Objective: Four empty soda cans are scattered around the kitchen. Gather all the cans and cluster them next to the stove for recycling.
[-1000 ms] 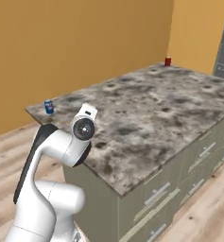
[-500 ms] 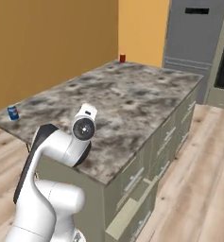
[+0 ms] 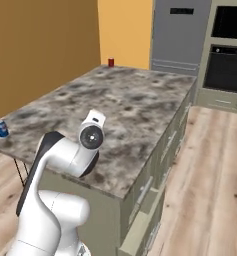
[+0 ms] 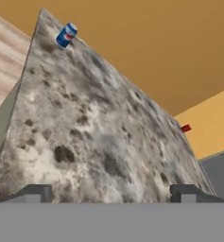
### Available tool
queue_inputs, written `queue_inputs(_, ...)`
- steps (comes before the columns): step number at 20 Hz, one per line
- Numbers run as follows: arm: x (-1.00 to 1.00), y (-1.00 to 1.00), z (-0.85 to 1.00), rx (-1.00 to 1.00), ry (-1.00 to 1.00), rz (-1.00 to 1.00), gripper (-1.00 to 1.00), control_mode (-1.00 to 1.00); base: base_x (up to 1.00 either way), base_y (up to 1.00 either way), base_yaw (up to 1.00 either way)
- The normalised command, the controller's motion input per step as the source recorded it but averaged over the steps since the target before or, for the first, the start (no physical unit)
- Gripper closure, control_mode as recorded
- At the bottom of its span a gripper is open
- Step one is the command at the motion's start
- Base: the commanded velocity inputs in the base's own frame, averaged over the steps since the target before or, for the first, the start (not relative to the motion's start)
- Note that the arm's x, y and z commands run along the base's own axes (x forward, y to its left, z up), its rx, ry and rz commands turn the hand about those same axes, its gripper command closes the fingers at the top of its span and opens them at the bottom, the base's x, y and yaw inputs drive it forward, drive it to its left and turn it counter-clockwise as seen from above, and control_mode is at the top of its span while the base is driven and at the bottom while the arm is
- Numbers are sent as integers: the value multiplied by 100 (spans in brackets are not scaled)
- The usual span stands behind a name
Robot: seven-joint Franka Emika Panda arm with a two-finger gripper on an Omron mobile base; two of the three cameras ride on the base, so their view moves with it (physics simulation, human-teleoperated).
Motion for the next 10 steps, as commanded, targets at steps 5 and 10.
queue_inputs(5, 0, 0, 0, 0, 0, 0, -100, 100, -5, 74, -19)
queue_inputs(10, 0, 0, 0, 0, 0, 0, -100, 100, -6, 80, -17)
